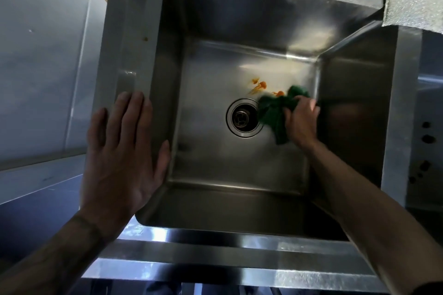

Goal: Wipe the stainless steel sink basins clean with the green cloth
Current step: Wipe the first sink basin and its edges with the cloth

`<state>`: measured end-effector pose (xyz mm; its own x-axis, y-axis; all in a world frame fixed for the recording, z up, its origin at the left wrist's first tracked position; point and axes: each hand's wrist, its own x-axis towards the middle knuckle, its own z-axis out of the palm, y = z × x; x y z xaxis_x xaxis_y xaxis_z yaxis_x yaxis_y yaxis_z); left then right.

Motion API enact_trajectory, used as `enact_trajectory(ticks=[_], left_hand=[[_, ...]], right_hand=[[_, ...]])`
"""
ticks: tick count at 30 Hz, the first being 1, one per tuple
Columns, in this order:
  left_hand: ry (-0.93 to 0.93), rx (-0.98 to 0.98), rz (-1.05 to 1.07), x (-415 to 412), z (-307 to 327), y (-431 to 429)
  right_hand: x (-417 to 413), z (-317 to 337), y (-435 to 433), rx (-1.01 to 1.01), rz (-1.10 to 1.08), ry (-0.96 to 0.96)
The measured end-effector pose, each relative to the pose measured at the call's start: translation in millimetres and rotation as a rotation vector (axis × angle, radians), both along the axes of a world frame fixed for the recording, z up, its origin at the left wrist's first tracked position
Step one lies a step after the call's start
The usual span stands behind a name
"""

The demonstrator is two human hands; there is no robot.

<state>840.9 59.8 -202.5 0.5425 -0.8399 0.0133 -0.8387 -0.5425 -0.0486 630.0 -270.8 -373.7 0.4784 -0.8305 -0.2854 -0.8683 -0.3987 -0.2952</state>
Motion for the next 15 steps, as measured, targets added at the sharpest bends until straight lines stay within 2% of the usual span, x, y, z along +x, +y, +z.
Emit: enact_trajectory(ticks=[2,3,5,7,9,13,15], left_hand=[[-0.011,0.004,0.005,-0.2,-0.9,-1.1],[-0.013,0.009,0.008,-0.8,-1.0,-1.1],[-0.006,0.014,0.008,-0.5,-0.7,-1.2],[-0.002,0.018,0.002,-0.4,-0.1,-0.8],[-0.009,0.024,0.0,-0.1,-0.4,0.1],[-0.014,0.028,0.001,0.6,-1.9,0.0],[-0.01,0.023,0.004,0.1,-1.0,0.3]], right_hand=[[24.3,-1.7,-3.0,-0.066,-0.231,0.037],[35.8,0.8,4.5,-0.062,-0.259,0.004],[41.9,1.1,23.4,0.022,-0.08,-0.098],[21.8,2.7,31.0,0.09,0.208,-0.083],[2.9,-1.4,9.4,0.073,0.278,-0.031],[25.8,-11.7,-24.9,-0.023,-0.195,0.025],[43.1,-9.9,-3.5,-0.016,-0.221,-0.011]])
